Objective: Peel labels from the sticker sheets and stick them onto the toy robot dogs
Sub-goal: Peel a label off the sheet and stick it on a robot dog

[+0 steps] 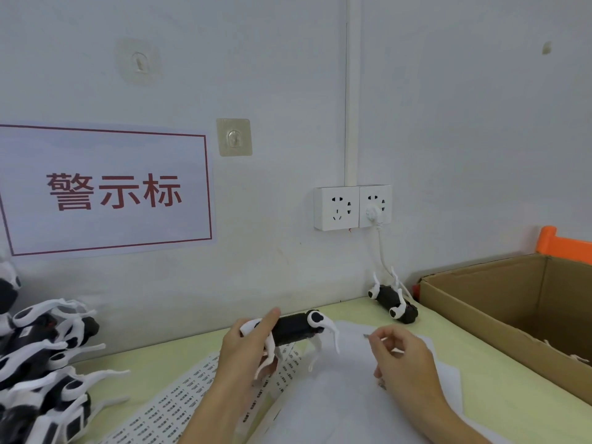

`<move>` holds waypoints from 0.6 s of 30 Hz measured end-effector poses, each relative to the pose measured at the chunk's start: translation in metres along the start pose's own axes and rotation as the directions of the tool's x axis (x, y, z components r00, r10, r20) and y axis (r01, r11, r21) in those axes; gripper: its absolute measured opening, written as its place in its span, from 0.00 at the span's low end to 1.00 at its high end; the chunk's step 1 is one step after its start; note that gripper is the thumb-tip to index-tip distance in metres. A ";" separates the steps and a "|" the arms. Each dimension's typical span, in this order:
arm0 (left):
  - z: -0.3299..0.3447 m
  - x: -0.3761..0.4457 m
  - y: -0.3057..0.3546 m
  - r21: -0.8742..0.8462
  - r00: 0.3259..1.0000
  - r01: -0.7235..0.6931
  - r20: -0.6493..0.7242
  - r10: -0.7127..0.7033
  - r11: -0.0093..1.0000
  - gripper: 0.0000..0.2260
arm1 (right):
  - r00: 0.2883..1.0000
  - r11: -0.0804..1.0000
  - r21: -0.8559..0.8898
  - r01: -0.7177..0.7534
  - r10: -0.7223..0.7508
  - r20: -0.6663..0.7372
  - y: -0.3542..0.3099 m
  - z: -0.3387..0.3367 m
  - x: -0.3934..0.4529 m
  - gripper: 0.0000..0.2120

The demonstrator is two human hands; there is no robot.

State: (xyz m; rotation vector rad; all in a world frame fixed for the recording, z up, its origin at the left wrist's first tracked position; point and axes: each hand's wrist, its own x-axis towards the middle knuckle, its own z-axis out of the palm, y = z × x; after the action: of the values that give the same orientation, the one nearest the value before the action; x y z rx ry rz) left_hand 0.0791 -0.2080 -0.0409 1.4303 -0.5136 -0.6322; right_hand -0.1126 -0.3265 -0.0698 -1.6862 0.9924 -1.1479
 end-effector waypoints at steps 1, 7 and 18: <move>0.000 -0.002 0.002 0.063 1.000 0.004 0.029 -0.006 0.998 0.21 | 1.000 0.999 0.032 -0.014 0.015 -0.014 0.001 -0.001 0.001 0.07; 0.007 -0.010 0.012 0.352 0.981 0.138 0.080 -0.177 0.926 0.23 | 0.997 0.993 0.099 -0.064 0.069 -0.044 0.004 -0.003 0.005 0.06; 0.020 -0.020 0.022 0.846 0.947 -0.263 0.319 -0.044 0.464 0.11 | 0.998 0.995 0.084 -0.056 0.056 -0.006 0.006 -0.002 0.006 0.06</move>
State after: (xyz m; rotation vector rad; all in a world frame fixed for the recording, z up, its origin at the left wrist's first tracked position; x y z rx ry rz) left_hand 0.0528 -0.2085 -0.0159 2.2805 -1.3225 -0.4701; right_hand -0.1140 -0.3344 -0.0735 -1.5789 0.9769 -1.1451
